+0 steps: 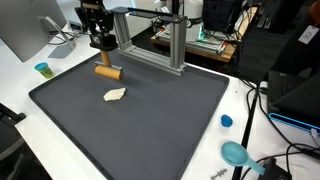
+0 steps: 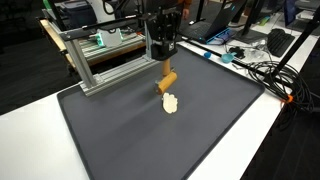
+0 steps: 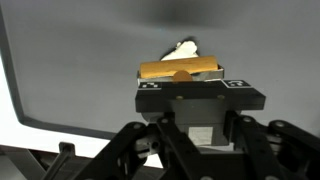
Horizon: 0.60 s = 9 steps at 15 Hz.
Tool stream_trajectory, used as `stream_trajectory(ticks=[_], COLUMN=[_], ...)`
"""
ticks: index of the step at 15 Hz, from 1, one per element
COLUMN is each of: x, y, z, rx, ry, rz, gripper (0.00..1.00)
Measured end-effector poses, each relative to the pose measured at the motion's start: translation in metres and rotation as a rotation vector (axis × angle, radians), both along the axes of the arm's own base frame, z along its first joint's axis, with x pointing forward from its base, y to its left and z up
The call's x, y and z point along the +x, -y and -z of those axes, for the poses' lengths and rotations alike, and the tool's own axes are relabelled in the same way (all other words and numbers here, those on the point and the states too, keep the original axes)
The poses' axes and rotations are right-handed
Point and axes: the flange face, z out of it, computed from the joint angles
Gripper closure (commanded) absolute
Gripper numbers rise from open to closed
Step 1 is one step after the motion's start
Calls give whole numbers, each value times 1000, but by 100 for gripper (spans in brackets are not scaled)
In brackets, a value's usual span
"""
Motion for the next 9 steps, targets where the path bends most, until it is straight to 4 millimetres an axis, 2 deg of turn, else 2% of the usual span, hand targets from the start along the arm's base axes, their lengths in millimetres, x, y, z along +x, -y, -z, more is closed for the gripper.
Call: stream_trajectory(ticks=[4, 9], x=[-1, -2], y=[4, 13], z=[6, 26], rx=[-33, 20], ry=[38, 60], rz=[-211, -460], gripper=[78, 78])
